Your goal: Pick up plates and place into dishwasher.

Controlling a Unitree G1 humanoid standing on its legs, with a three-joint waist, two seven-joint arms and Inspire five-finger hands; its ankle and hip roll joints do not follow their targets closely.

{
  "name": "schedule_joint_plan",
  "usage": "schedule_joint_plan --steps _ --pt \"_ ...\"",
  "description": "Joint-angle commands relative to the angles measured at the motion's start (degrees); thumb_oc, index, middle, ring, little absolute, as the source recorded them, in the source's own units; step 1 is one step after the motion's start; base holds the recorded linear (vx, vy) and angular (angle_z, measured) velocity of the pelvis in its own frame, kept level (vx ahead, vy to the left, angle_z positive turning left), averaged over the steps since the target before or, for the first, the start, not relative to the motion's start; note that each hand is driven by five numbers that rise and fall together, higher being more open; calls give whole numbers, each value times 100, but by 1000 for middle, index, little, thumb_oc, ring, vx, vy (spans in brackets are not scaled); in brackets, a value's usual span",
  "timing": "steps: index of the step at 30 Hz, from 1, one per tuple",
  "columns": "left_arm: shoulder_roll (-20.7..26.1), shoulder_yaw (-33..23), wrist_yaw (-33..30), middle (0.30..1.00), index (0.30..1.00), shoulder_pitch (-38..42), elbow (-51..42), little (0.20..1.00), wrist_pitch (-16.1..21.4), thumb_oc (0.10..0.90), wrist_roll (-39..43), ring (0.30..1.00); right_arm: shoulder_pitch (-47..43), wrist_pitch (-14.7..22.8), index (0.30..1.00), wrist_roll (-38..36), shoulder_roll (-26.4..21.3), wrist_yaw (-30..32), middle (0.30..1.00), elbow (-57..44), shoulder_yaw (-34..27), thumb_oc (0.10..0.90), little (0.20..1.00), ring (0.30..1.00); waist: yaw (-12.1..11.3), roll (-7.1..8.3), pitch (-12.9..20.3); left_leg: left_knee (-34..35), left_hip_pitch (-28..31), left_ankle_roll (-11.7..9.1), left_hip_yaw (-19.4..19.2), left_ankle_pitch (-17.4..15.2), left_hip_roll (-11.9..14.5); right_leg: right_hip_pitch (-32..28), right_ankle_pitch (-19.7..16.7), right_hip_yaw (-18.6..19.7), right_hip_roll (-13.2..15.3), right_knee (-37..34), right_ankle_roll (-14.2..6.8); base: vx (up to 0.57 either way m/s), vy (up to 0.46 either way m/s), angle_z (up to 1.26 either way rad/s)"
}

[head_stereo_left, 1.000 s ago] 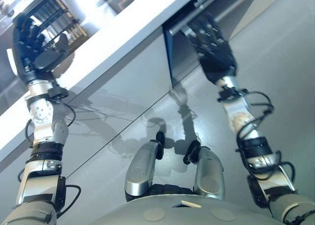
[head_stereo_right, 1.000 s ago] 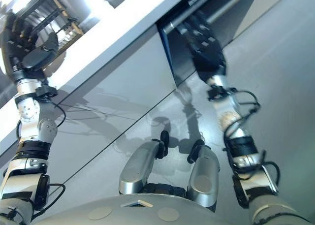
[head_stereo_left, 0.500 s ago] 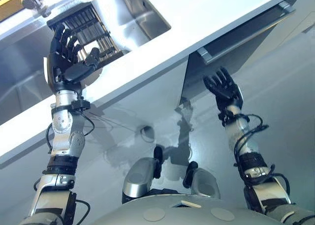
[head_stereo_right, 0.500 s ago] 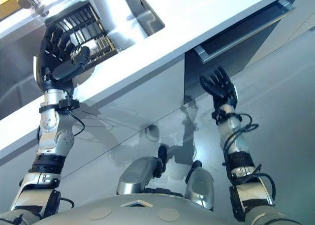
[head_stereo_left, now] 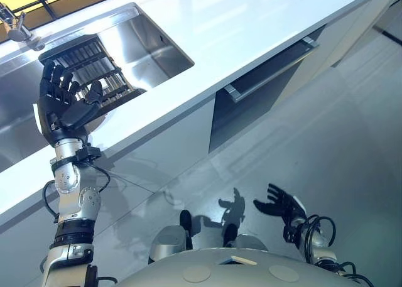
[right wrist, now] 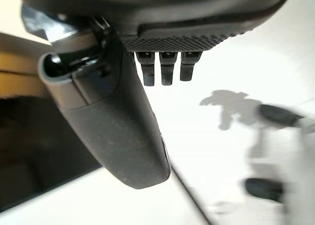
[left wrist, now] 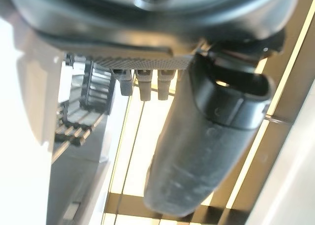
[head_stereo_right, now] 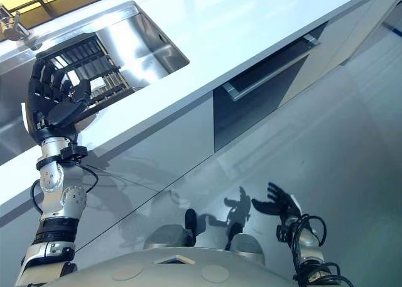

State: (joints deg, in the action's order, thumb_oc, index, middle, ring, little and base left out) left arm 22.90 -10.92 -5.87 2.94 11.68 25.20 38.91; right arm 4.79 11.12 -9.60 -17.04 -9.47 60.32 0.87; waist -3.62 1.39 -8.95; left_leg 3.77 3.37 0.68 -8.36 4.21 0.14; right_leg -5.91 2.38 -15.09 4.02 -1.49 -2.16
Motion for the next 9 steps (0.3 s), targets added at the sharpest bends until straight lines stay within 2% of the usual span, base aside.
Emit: schedule_joint_plan --steps 1,9 --pt "46 -160 123 900 900 712 40 900 296 800 236 900 -215 218 900 495 -270 -153 900 198 151 800 900 900 306 -176 301 -170 190 -69 -192 -882 -137 203 468 12 -263 381 -62 -66 -108 1" --pt "66 -105 130 900 900 941 -88 900 237 800 320 900 -113 -208 900 677 -194 -282 900 586 214 800 900 900 434 -227 373 -320 195 -163 -193 -902 -63 93 514 145 -370 325 23 -43 -71 -3"
